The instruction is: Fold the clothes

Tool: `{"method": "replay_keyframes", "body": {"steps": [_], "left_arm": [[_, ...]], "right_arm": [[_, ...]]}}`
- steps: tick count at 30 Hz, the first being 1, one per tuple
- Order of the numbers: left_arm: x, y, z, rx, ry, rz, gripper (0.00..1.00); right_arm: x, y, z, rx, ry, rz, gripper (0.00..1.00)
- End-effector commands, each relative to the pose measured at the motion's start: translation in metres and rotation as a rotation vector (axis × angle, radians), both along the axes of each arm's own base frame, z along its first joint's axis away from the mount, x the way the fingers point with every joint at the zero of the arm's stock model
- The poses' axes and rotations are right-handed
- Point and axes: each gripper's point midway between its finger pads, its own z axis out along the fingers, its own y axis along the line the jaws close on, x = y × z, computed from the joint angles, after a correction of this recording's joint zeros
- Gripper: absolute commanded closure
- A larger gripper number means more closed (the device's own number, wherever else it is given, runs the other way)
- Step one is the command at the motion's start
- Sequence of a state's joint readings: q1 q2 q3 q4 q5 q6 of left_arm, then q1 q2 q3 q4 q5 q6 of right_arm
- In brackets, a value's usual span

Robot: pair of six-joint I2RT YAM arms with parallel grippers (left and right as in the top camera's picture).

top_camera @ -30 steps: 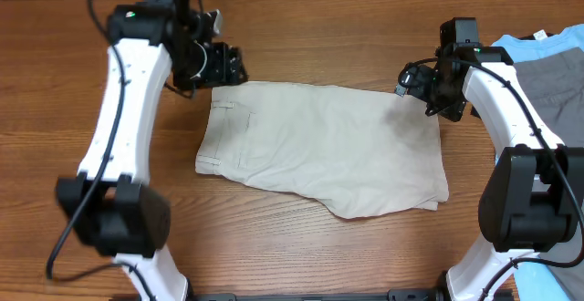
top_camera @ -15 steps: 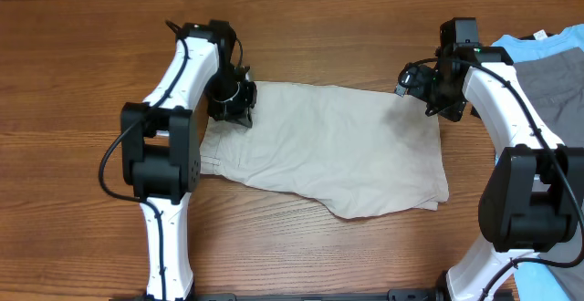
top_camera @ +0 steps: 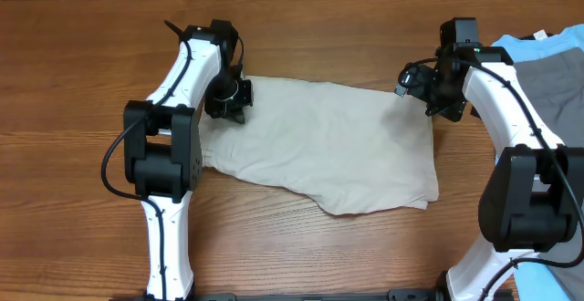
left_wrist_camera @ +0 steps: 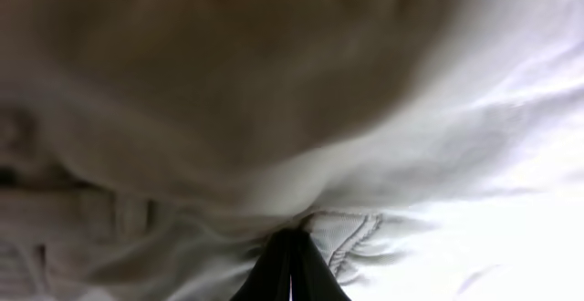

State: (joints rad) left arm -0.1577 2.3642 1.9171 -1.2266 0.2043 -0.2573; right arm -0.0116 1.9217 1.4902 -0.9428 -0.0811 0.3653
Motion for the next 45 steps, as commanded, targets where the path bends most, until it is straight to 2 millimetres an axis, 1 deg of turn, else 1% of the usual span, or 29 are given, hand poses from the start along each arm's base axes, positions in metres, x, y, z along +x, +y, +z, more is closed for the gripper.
{"method": "replay_keyframes", "body": {"steps": [1,5,8,11,15,17,19,21,22,23,25,27,28,29,31,33,34,35,36,37,39,41,43,45], "left_arm": [[0.007,0.009,-0.018,0.057,-0.034,0.033,0.96],[0.004,0.009,-0.030,0.058,-0.034,0.058,0.96],[0.003,0.009,-0.030,0.059,-0.029,0.058,0.96],[0.004,0.008,-0.024,0.054,-0.038,0.059,0.96],[0.010,0.008,-0.007,0.045,-0.086,0.053,0.96],[0.018,0.007,0.009,0.034,-0.137,0.056,0.96],[0.025,0.006,0.031,0.024,-0.194,0.058,0.96],[0.030,0.003,0.059,0.006,-0.255,0.058,0.96],[0.030,0.001,0.071,-0.004,-0.280,0.055,0.96],[0.029,-0.002,0.088,-0.019,-0.312,0.050,0.96],[0.025,-0.008,0.114,-0.042,-0.356,0.035,0.96],[0.018,-0.011,0.141,-0.053,-0.398,0.026,0.96],[0.014,-0.011,0.151,-0.056,-0.411,0.023,0.96],[0.009,-0.012,0.160,-0.059,-0.419,0.019,0.96],[-0.001,-0.011,0.171,-0.059,-0.418,0.016,0.96],[-0.013,-0.009,0.174,-0.052,-0.389,0.011,0.96],[-0.017,-0.008,0.172,-0.048,-0.374,0.000,0.96],[-0.021,-0.007,0.170,-0.042,-0.355,-0.010,0.96],[-0.025,-0.006,0.166,-0.035,-0.334,-0.022,0.96],[-0.029,-0.005,0.162,-0.029,-0.318,-0.031,0.96],[-0.033,-0.003,0.156,-0.020,-0.298,-0.037,0.96],[-0.036,-0.003,0.148,-0.018,-0.282,-0.036,0.96],[-0.038,-0.002,0.140,-0.015,-0.269,-0.036,0.96],[-0.041,-0.001,0.132,-0.012,-0.253,-0.035,0.96]], "right_arm": [[0.006,-0.001,0.015,0.002,-0.043,0.001,0.00],[0.006,-0.001,0.015,0.002,-0.043,0.001,0.00],[0.006,-0.001,0.015,0.002,-0.043,0.001,0.00],[0.006,-0.001,0.015,0.002,-0.043,0.001,0.00],[0.006,-0.001,0.015,0.002,-0.043,0.001,0.00],[0.006,-0.001,0.015,0.002,-0.043,0.001,0.00],[0.006,-0.001,0.015,0.002,-0.043,0.001,0.00],[0.006,-0.001,0.015,0.002,-0.043,0.001,0.00],[0.006,-0.001,0.015,0.002,-0.043,0.001,0.00],[0.006,-0.001,0.015,0.002,-0.043,0.001,0.00],[0.006,-0.001,0.015,0.002,-0.043,0.001,0.00],[0.006,0.000,0.015,0.008,-0.043,-0.003,0.00],[0.005,0.005,0.016,0.033,-0.043,0.002,0.00],[0.001,0.011,0.015,0.071,-0.027,0.012,0.00],[-0.019,0.028,0.014,0.167,0.055,0.031,0.00],[-0.044,0.036,0.013,0.215,0.158,0.030,0.00],[-0.050,0.039,0.014,0.237,0.187,0.030,0.00],[-0.052,0.041,0.014,0.248,0.195,0.032,0.25],[-0.055,0.041,0.014,0.251,0.205,0.030,0.78],[-0.059,0.042,0.013,0.255,0.222,0.028,0.96],[-0.066,0.044,0.011,0.253,0.251,0.031,0.96],[-0.071,0.040,0.007,0.208,0.271,0.033,0.96],[-0.071,0.033,0.001,0.142,0.267,0.036,0.96],[-0.067,0.032,-0.005,0.111,0.248,0.044,0.96]]}}
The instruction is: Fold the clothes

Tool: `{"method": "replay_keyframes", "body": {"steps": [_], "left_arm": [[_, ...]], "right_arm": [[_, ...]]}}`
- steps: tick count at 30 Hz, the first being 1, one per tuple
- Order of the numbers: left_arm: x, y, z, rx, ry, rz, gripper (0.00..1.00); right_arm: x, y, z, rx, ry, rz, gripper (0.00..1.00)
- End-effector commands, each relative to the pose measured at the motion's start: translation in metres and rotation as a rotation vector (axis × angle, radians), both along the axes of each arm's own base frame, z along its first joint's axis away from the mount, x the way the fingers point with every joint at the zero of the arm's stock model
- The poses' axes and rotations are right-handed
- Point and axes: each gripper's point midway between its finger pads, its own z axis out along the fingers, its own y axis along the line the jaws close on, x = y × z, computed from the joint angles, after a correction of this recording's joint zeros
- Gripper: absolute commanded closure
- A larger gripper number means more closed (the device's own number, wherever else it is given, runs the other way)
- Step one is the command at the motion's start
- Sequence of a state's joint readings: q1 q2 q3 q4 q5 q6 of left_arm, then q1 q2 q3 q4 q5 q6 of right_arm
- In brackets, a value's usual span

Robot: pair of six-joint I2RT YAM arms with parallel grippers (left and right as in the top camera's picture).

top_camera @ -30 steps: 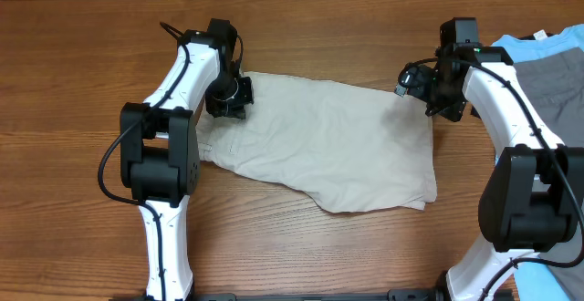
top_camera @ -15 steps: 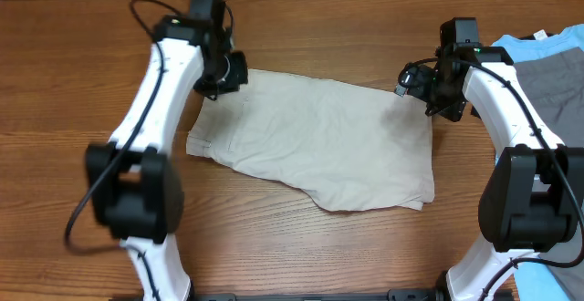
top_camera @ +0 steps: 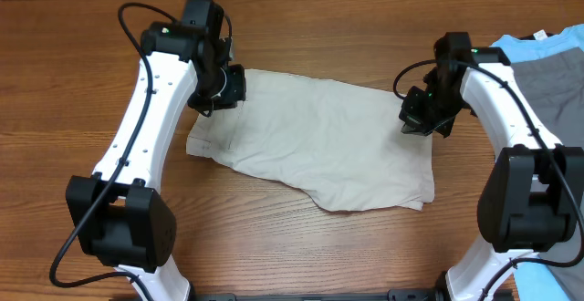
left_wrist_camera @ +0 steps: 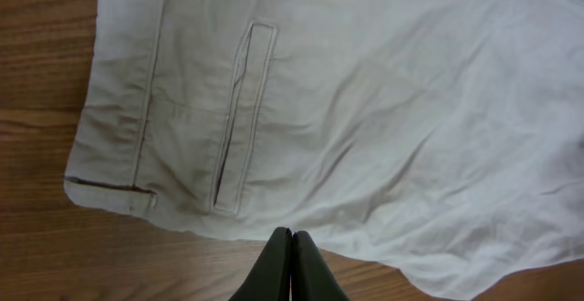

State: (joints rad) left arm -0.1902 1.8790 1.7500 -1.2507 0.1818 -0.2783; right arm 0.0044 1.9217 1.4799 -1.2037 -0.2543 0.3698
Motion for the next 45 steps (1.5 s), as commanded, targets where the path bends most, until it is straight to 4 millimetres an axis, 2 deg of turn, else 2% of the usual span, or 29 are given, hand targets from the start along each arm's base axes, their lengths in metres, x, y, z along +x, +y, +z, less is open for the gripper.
{"method": "replay_keyframes", "body": {"steps": [1,9,15,20,24,28,36,38,40,42,45], "left_arm": [[-0.008,0.003,-0.023,0.023,0.048,-0.022,0.96],[-0.016,0.009,-0.060,0.055,0.075,-0.018,0.88],[-0.018,0.014,-0.089,0.075,0.061,-0.010,0.88],[-0.023,0.014,-0.111,0.074,0.058,-0.007,0.88],[-0.026,0.015,-0.129,0.071,0.044,-0.006,0.88],[-0.028,0.016,-0.137,0.068,0.038,0.002,0.87],[-0.036,0.017,-0.153,0.062,0.048,0.048,0.88],[-0.037,0.017,-0.155,0.062,0.050,0.048,0.96],[-0.037,0.017,-0.154,0.061,0.049,0.048,0.96],[-0.036,0.017,-0.151,0.062,0.051,0.049,0.96],[-0.031,0.016,-0.140,0.058,0.052,0.046,0.96]], "right_arm": [[0.001,-0.002,-0.006,-0.067,-0.039,0.025,0.96],[0.001,0.002,-0.042,-0.085,-0.070,-0.017,0.96],[-0.007,-0.022,-0.065,-0.222,-0.056,-0.121,0.96],[-0.011,-0.028,-0.088,-0.257,-0.040,-0.162,0.96],[-0.006,-0.028,-0.099,-0.255,-0.053,-0.163,0.96],[0.003,-0.027,-0.106,-0.252,-0.078,-0.166,0.96],[0.015,-0.027,-0.107,-0.246,-0.125,-0.164,0.96],[0.016,-0.026,-0.107,-0.245,-0.128,-0.149,0.96],[0.020,-0.026,-0.104,-0.246,-0.145,-0.097,0.96],[0.024,-0.028,-0.094,-0.252,-0.141,-0.052,0.96],[0.030,-0.031,-0.061,-0.255,-0.099,-0.023,0.96]]}}
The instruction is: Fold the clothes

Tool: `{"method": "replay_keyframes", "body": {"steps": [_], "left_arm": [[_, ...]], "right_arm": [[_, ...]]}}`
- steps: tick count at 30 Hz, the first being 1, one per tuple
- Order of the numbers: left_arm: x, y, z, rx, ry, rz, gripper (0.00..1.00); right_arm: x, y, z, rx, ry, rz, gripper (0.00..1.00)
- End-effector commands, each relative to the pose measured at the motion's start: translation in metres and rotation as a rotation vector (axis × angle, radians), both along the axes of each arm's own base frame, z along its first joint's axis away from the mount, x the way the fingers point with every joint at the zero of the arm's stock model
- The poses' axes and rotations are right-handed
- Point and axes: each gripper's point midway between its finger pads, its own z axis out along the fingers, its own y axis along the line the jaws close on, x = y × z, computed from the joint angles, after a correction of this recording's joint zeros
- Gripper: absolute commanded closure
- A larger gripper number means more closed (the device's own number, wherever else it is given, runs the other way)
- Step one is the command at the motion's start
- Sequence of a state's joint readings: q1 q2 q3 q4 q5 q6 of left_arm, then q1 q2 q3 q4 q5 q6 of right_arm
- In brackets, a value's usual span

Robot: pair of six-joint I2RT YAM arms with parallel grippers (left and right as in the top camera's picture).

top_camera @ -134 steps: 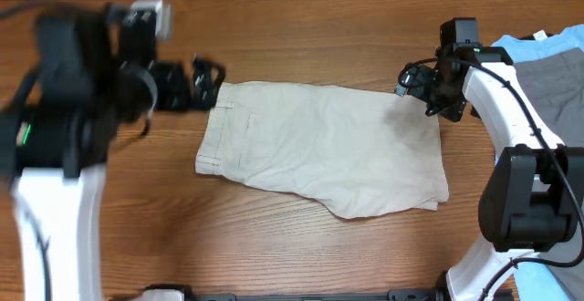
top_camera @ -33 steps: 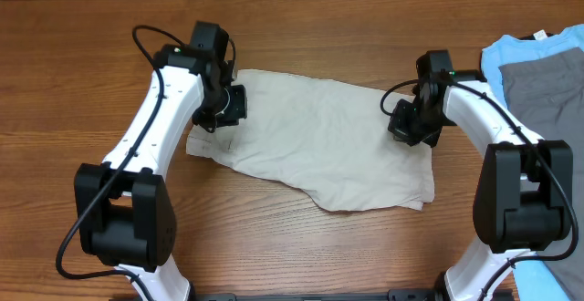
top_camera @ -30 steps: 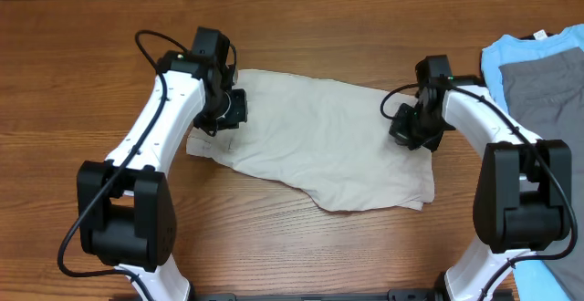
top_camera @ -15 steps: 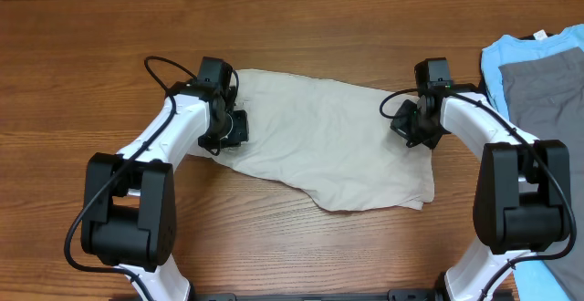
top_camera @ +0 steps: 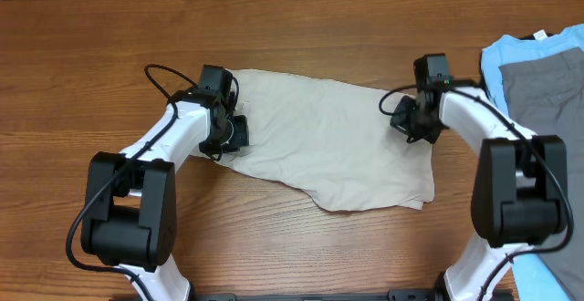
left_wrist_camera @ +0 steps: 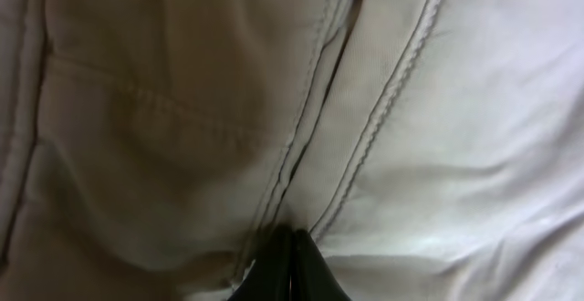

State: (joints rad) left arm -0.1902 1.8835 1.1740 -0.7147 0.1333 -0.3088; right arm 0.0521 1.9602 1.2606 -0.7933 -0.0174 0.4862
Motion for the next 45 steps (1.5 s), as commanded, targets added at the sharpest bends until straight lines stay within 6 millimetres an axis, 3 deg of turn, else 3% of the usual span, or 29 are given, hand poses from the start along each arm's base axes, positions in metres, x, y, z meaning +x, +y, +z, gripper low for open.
{"method": "replay_keyframes", "body": {"steps": [1,7,11,15,18,24,29,33,45], "left_arm": [[0.005,-0.001,0.012,-0.001,0.010,0.003,0.96],[0.021,-0.015,0.050,-0.064,-0.005,-0.020,0.96],[0.019,-0.022,0.058,-0.103,0.009,-0.026,0.96],[0.016,-0.019,0.056,-0.084,0.017,-0.039,0.93],[0.017,-0.018,0.056,-0.082,0.016,-0.036,0.91],[0.019,-0.015,0.056,-0.062,0.007,-0.034,0.87],[0.020,-0.015,0.056,-0.062,0.001,-0.034,0.85],[0.022,-0.016,0.056,-0.064,-0.007,-0.034,0.84],[0.029,-0.013,0.056,-0.045,-0.034,-0.031,0.83]], "right_arm": [[0.007,-0.008,0.019,-0.021,0.058,0.047,0.96],[0.011,0.002,0.077,0.047,0.094,0.048,0.96],[-0.029,0.008,0.085,0.087,0.263,0.044,0.96],[-0.071,0.010,0.073,0.099,0.427,0.037,0.96],[-0.096,0.014,0.053,0.115,0.506,0.032,0.96],[-0.122,0.019,0.015,0.145,0.551,0.011,0.96],[-0.118,0.019,-0.010,0.139,0.485,0.020,0.96],[-0.103,0.010,-0.028,0.087,0.390,0.027,0.96],[-0.061,0.000,-0.037,0.025,0.218,0.030,0.96]]}}
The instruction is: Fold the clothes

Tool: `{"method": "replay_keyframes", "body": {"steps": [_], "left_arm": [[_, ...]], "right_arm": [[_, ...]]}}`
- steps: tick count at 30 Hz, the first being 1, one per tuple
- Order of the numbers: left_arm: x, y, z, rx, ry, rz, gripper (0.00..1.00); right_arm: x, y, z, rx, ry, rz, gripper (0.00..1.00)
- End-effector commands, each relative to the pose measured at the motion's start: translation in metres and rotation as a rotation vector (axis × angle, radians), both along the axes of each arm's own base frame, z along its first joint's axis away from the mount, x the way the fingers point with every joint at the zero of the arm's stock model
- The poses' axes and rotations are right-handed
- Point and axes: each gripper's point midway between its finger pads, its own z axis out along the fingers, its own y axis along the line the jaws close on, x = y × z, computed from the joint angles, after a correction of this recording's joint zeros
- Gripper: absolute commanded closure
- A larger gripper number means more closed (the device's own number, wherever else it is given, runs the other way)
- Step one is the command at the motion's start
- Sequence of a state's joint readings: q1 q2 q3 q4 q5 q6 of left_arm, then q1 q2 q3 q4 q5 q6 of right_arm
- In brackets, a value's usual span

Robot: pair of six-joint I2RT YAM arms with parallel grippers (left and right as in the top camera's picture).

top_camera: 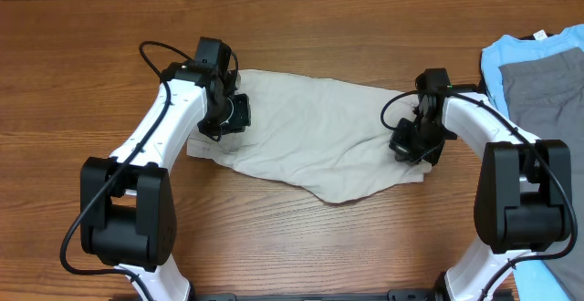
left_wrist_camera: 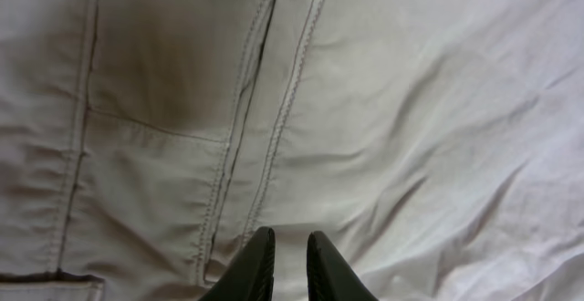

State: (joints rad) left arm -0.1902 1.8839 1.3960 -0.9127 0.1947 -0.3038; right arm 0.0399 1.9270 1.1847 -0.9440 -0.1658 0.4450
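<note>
Beige shorts (top_camera: pixel 319 137) lie spread flat across the middle of the wooden table. My left gripper (top_camera: pixel 228 119) hovers over their left end, near the waistband. In the left wrist view it (left_wrist_camera: pixel 290 242) is open by a narrow gap with nothing between its fingers, just below a stitched pocket slit (left_wrist_camera: pixel 246 128) in the wrinkled cloth (left_wrist_camera: pixel 411 109). My right gripper (top_camera: pixel 408 148) sits low on the right end of the shorts, near the lower right corner. How its jaws stand does not show.
A light blue shirt (top_camera: pixel 538 50) with a grey garment (top_camera: pixel 547 91) on it lies at the table's right edge, beside the right arm. Bare wood (top_camera: pixel 91 82) surrounds the shorts on the left, front and back.
My left gripper was shut and pressed close to the cloth; it now stands a little higher with its jaws parted. The right gripper has moved toward the front, and the shorts' right corner sits further in.
First both grippers were at the shorts' far corners, the left one shut against the cloth. Then the left was raised above the waistband, still shut. Then it was down on the left end. Now it is open above the pocket, and the right end has drawn in.
</note>
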Motion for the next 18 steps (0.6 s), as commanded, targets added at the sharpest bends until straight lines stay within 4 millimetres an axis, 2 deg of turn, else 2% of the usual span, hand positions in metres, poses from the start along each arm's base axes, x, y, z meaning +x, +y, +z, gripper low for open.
{"method": "replay_keyframes", "body": {"steps": [1,4,7,11,18], "left_arm": [[0.006,0.002,0.001,0.018,-0.023,-0.016,0.84],[0.008,0.005,0.001,0.034,-0.030,-0.012,0.84],[0.013,0.008,0.001,0.055,-0.052,-0.005,0.83],[0.025,0.006,0.004,0.047,-0.101,0.003,0.84],[0.047,-0.002,0.010,0.020,-0.188,0.031,0.92]], "right_arm": [[0.000,-0.018,-0.032,-0.114,0.020,0.008,0.96],[-0.012,-0.022,-0.030,-0.139,0.070,-0.005,0.96],[-0.025,-0.042,-0.028,-0.259,0.129,-0.103,0.96],[-0.022,-0.051,-0.028,-0.275,0.120,-0.143,0.96],[-0.021,-0.063,-0.029,-0.272,0.118,-0.182,0.96]]}}
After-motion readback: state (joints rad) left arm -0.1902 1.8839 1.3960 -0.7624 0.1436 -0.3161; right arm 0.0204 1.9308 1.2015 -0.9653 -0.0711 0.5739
